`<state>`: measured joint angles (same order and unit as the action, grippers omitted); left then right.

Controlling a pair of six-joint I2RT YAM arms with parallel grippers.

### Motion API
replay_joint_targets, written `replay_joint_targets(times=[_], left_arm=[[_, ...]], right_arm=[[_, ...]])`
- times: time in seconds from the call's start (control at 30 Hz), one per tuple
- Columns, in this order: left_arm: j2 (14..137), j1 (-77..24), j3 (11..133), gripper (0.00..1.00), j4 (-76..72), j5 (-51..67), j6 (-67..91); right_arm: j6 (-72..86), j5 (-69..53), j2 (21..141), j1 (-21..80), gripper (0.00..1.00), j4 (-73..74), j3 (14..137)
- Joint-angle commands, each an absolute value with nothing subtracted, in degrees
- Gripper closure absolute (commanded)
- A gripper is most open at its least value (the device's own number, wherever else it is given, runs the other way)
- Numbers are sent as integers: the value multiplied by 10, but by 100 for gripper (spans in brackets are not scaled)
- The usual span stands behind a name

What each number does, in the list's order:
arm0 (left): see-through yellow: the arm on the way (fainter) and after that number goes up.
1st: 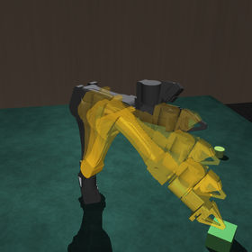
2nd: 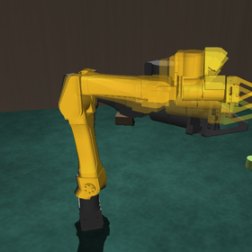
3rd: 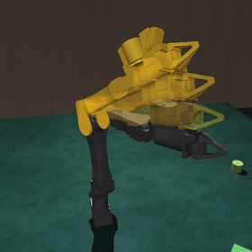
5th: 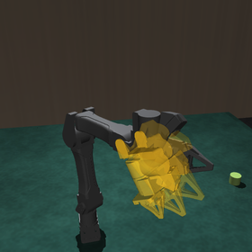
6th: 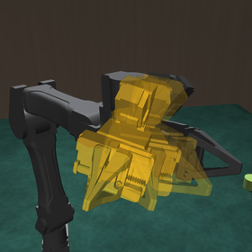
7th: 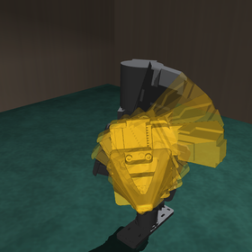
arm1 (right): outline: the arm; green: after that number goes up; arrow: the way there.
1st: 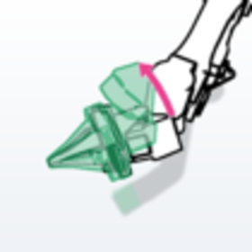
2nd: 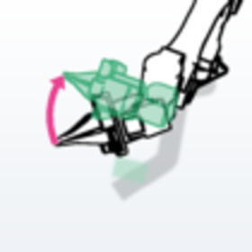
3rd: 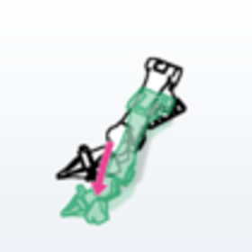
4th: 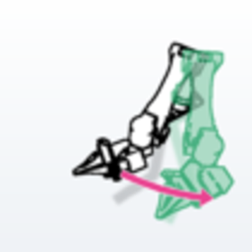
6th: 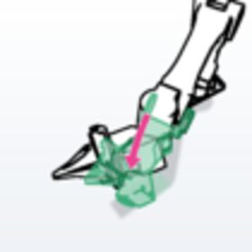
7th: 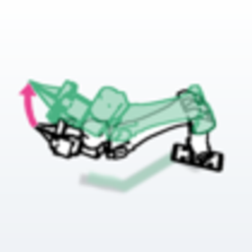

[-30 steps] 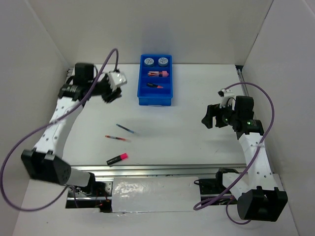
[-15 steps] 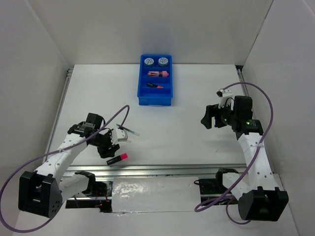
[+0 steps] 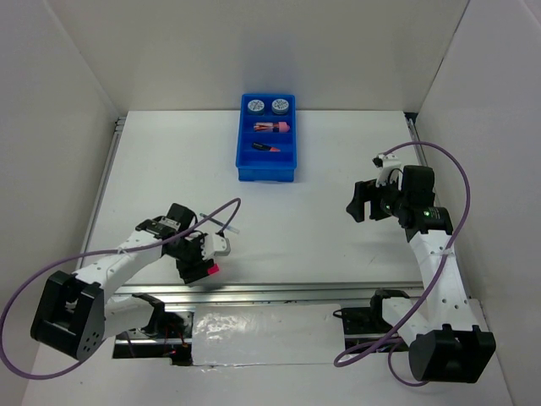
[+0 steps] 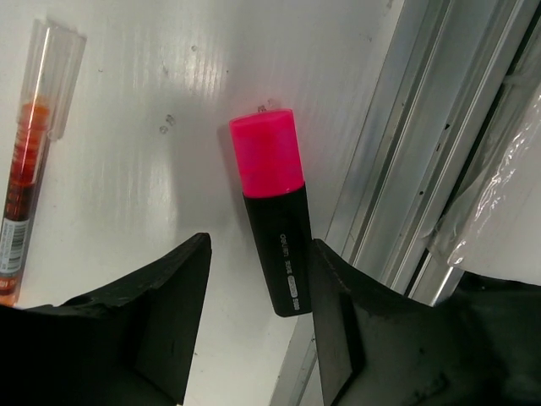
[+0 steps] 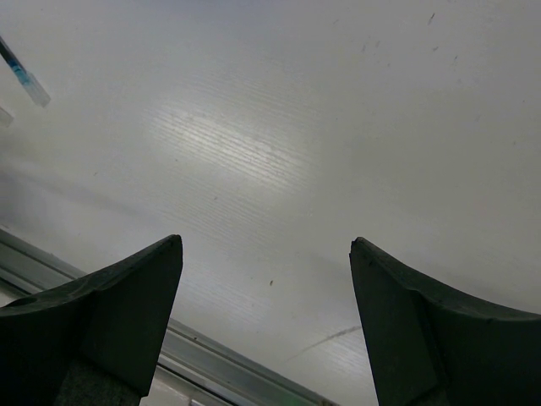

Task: Sort the stationery into containers
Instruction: Grab a piece of stationery with the left arm, then place the stationery into the container

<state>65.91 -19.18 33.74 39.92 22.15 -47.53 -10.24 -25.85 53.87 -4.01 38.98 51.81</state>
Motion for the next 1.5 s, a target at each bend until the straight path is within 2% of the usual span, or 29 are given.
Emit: replay_joint_targets(times=[0.0,0.17,0.3,0.43,0.57,0.67,0.77,0.8,0.83,0.87,0.93,1.07,1.17,1.3,1.47], left_arm=[[677,-207,341,39,375,217,-460],[700,-226,331,41,348,203,-443],[710,-229,318,47,324,182,-439],[716,-227,326,59,321,177,-445],[714,-227,366,77,348,194,-465],[729,-227,471,85,399,228,-475],[783,-225,644,92,438,269,-457],[806,-225,745,95,449,273,-465],[854,-227,791,100,447,266,-448],[880,-227,878,100,440,247,-446],[969,-220,962,100,457,243,-498],[1117,-216,1174,100,415,222,-497],[1212,-207,1250,100,363,224,-520],[1274,-214,1227,100,231,193,-574],[1352,-214,1287,100,167,194,-558]], right_arm=[[-113,-254,539,-38,14,394,533],[-118,-247,541,-38,14,395,538],[-121,-243,540,-37,14,396,534],[-120,-245,539,-38,14,390,530],[-117,-247,541,-37,15,382,524],[-118,-247,540,-37,15,383,524],[-120,-244,544,-38,15,386,527],[-119,-246,548,-38,15,388,528],[-119,-246,550,-38,15,388,531],[-120,-245,553,-38,15,390,534],[-120,-244,560,-40,15,390,540],[-117,-243,577,-41,15,390,548],[-114,-243,584,-46,15,392,556],[-115,-239,597,-49,15,391,563],[-117,-232,606,-49,15,394,573]])
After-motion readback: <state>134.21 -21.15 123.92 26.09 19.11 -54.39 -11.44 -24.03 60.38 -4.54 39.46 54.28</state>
